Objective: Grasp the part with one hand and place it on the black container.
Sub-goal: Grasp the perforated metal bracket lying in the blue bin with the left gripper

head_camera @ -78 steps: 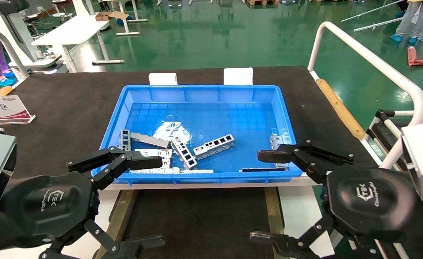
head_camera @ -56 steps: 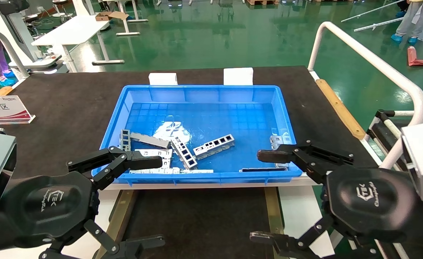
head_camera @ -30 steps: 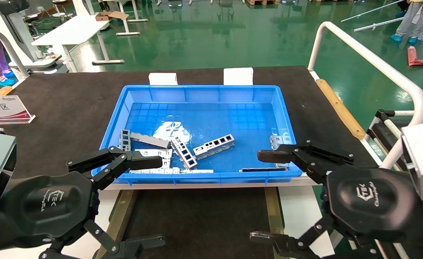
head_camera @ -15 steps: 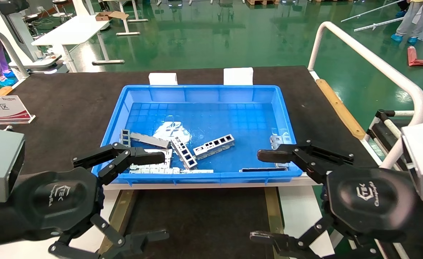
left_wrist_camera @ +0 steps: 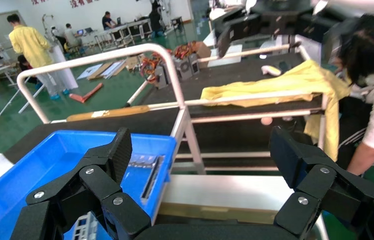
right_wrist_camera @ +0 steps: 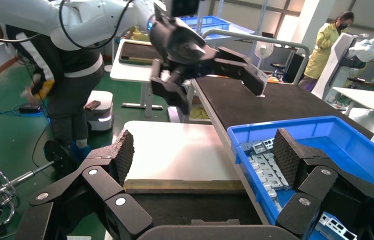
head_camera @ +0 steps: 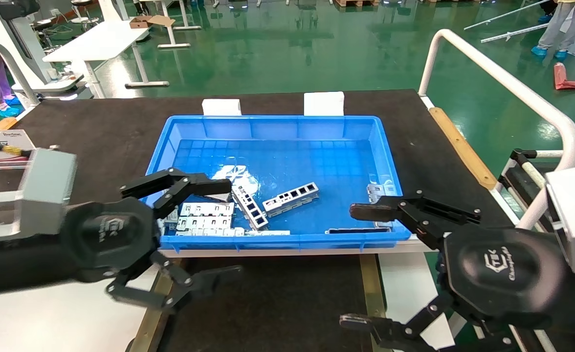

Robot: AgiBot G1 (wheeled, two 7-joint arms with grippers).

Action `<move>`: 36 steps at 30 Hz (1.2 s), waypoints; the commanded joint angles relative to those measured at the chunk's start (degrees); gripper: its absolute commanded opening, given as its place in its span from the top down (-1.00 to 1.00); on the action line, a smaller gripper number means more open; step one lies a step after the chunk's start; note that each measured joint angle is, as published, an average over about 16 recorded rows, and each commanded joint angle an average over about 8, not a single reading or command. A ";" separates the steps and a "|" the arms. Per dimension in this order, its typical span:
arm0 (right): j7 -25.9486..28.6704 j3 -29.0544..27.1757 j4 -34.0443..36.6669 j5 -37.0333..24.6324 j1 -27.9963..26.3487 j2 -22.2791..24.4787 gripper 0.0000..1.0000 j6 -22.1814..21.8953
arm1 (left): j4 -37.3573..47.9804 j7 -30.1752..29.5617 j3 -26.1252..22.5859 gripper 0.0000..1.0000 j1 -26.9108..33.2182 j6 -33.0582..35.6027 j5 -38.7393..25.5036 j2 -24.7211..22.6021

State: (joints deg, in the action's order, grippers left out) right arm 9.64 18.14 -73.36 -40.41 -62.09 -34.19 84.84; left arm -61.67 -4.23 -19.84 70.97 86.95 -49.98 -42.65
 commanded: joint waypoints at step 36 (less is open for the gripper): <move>-0.04 0.08 0.00 0.05 -0.02 0.03 -1.00 -0.03 | 54.46 22.98 -10.94 -1.00 21.44 -26.01 -20.60 -33.02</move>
State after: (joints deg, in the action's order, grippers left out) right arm 9.60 18.22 -73.36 -40.35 -62.11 -34.16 84.81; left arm -8.80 18.21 -30.82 91.87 62.22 -70.20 -74.93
